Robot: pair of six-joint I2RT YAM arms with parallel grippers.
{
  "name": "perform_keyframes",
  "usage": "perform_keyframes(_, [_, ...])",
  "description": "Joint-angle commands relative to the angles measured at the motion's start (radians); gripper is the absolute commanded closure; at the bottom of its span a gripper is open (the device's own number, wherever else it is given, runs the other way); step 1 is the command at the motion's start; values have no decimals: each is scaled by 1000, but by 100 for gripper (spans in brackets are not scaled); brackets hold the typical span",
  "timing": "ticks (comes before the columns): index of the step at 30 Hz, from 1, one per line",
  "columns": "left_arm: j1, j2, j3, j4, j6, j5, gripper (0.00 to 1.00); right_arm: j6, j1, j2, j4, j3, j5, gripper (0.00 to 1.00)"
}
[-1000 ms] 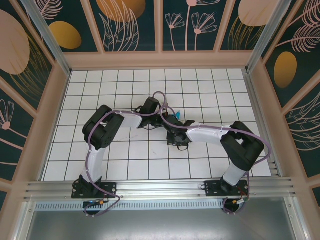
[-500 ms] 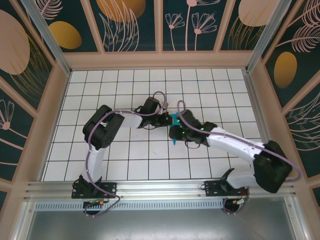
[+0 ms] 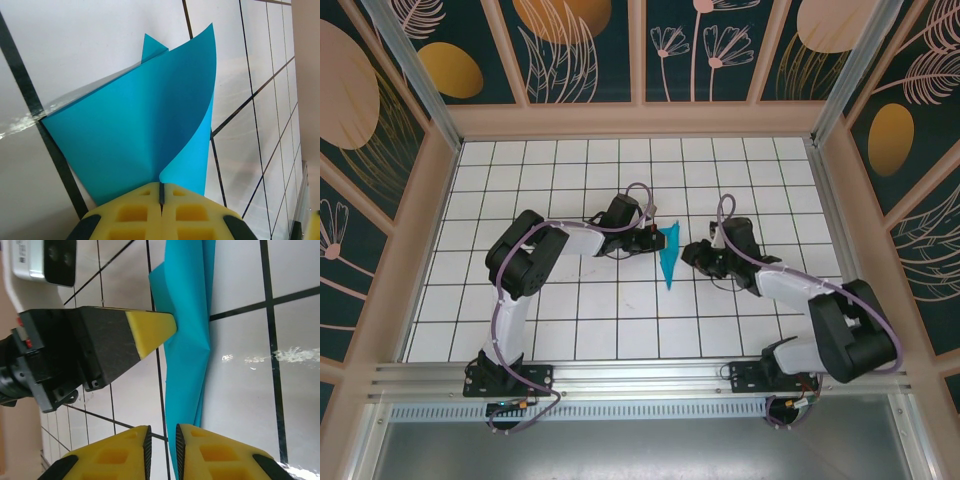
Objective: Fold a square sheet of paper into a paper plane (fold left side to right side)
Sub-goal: Fold the wing for the fifth time at the center of the table.
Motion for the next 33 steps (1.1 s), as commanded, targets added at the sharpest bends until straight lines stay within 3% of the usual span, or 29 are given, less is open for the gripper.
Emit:
perform_keyframes(1, [14,20,-3,5,30,-32,100,41,-3,46,172,-11,-86,77])
perform_keyframes(17, [30,-7,-50,32,32,-39,100,70,31,206,289,0,-136,78])
perform_keyframes(33, [34,-5,-53,37,30,-39,100,58,71,283,275,41,-122,78])
